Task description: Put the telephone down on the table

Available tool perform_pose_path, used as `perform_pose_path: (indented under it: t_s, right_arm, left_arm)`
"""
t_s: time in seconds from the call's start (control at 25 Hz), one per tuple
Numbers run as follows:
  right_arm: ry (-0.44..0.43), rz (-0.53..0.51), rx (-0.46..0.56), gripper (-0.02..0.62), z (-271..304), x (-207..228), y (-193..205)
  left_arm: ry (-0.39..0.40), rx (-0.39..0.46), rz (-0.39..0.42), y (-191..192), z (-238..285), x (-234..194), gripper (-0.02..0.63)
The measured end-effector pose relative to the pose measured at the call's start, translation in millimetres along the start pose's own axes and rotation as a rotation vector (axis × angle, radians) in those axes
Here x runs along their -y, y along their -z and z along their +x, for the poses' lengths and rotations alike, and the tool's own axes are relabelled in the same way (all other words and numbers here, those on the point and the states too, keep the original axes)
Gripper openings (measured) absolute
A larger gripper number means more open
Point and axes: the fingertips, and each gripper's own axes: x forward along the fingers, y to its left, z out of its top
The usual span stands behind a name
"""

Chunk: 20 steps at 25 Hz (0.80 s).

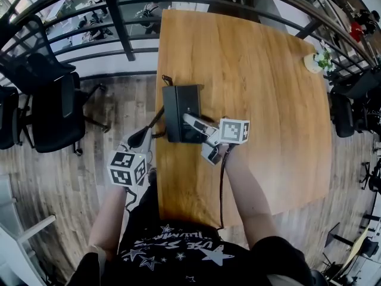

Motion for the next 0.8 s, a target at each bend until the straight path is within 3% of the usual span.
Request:
perform_pose_path:
  t_s: [0.36, 0.8]
  right_arm:
    - [0.105, -0.068, 0.051, 0.175, -6.6, 10.0, -3.1]
    - [0.252, -0.164, 0.000, 0.236, -12.5, 19.2, -4.3]
  left_arm:
    - [-0.006, -0.014, 0.010, 5.5, -6.6, 6.6, 0.002]
    - [0.003, -0.015, 0.018, 7.6, -17.4, 16.8, 0.002]
